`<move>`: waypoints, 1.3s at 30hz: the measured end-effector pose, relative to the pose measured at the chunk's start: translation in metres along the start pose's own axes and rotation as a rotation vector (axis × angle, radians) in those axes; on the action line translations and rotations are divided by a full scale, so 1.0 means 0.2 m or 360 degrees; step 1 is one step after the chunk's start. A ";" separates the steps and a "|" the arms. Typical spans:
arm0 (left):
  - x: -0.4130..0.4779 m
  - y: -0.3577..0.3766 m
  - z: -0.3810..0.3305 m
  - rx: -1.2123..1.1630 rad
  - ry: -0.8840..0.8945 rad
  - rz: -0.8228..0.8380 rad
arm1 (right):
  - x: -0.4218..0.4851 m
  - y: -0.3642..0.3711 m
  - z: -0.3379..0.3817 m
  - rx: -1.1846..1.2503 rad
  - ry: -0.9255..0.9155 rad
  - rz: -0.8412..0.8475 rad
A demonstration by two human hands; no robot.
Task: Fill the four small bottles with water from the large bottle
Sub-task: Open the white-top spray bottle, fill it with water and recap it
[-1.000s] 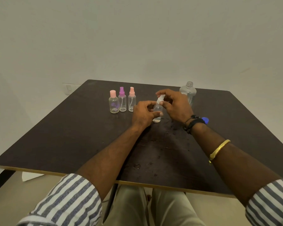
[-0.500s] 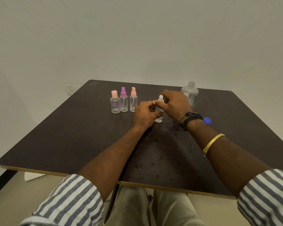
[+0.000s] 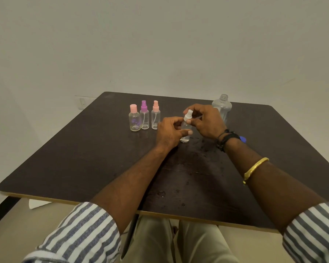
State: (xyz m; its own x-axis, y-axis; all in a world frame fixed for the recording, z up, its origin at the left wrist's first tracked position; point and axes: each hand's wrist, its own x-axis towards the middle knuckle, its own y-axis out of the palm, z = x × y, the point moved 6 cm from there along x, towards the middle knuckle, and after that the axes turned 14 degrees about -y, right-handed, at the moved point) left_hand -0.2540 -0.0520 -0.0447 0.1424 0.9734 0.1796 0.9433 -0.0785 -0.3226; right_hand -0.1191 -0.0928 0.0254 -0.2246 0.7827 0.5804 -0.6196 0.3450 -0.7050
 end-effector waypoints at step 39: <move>0.01 0.00 0.00 -0.0066 0.0033 0.0027 | -0.05 0.06 0.05 0.0000 -0.0169 -0.0270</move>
State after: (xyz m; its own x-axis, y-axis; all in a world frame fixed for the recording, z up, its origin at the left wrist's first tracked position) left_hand -0.2532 -0.0503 -0.0447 0.1646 0.9671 0.1939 0.9523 -0.1045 -0.2868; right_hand -0.1323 -0.1017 0.0145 -0.1949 0.6541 0.7308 -0.6554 0.4675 -0.5932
